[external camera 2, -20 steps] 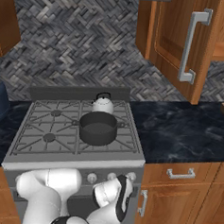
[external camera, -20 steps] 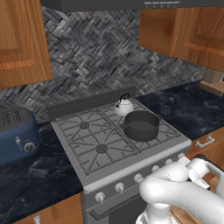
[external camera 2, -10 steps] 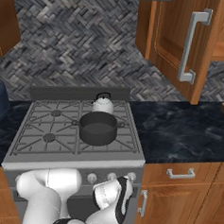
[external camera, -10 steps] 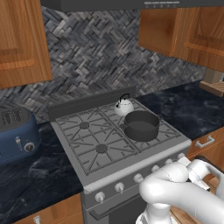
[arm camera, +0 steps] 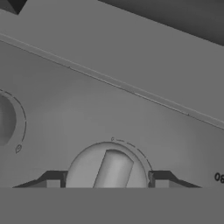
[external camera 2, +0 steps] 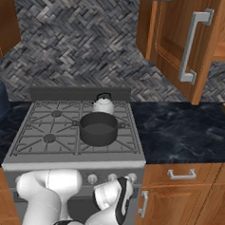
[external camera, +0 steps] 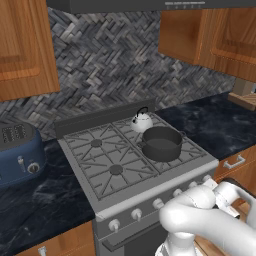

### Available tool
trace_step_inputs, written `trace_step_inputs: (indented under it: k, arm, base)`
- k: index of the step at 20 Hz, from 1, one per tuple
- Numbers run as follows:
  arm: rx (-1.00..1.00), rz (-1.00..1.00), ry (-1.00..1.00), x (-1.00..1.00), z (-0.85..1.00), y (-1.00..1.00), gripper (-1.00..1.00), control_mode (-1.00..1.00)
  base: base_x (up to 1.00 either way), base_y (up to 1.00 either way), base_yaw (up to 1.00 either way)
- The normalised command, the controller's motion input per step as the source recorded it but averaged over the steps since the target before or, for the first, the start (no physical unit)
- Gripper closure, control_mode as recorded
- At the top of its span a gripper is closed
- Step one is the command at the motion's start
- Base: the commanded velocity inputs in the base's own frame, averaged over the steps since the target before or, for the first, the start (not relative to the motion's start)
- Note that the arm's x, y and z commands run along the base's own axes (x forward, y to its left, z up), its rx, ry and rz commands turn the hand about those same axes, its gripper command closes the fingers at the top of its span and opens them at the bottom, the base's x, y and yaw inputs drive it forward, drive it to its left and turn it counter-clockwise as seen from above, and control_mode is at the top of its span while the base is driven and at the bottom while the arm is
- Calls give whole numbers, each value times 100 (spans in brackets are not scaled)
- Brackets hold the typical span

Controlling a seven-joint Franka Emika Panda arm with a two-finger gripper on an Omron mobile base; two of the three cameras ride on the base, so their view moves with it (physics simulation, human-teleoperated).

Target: Pick the kettle from the cabinet and place it on a stove burner. Then pick the pot from the counter and place it on another stove burner. Finally, turn both burners on.

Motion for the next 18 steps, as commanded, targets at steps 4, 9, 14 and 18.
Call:
trace_step_inputs:
  k: [4, 9, 14, 18]
  arm:
    - [-16, 0, 0, -1, 3, -1, 100, -100]
    - [-19, 0, 0, -1, 0, -4, 100, -100]
    - [-22, 0, -2, -5, 0, -4, 100, -100]
    - [-24, 0, -5, -10, 1, 0, 100, -100]
  base:
    - [0, 0, 0]
    - [0, 0, 0]
    - [0, 0, 0]
    - [0, 0, 0]
